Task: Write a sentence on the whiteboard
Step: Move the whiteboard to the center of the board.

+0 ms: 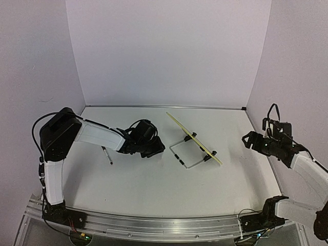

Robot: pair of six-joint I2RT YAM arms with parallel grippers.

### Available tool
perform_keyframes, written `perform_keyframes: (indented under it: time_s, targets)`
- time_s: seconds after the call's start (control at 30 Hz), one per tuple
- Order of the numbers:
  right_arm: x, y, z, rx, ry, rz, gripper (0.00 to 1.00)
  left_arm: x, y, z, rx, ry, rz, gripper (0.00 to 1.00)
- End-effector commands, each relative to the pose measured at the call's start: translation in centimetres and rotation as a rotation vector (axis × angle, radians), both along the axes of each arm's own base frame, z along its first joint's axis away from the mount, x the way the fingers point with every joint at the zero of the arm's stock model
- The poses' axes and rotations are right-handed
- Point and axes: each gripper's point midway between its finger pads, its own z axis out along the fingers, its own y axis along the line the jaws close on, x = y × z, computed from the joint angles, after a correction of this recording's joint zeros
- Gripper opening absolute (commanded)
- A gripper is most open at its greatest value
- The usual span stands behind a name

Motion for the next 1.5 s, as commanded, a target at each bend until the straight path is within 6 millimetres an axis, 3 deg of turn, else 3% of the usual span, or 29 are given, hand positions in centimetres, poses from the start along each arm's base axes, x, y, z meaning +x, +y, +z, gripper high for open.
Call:
perform_keyframes:
  time_s: [0.0, 0.23, 0.73, 1.13, 1.33, 1.47]
  targets:
    - [-0.1, 0.1, 0.2, -0.002, -0.016, 0.004, 0.91, 1.0, -3.9, 0.5, -0.115, 0.009, -0.023, 0.36]
    - [-0.1, 0.1, -0.2, -0.008, -0.004, 0.005, 0.91, 1.2, -6.6, -0.9, -0.151, 0.03, -0.078, 0.31]
    - [-0.1, 0.0, -0.2, 0.0, -0.003, -0.004, 0.92, 1.8, -6.4, -4.3, -0.1, 0.068, -0.028, 0.22]
    - [-0.4, 0.1, 0.4, 0.017, -0.021, -0.005, 0.92, 1.6, -5.4, -7.1, -0.038, 0.122, 0.012, 0.11]
    - [-0.8, 0.8, 0.6, 0.029, -0.017, 0.034, 0.92, 1.8, -4.1, -8.6, 0.048, 0.11, 0.026, 0.01]
    - [-0.9, 1.8, 0.7, 0.059, -0.014, 0.086, 0.92, 1.9, -2.7, -9.3, 0.109, 0.113, 0.015, 0.0]
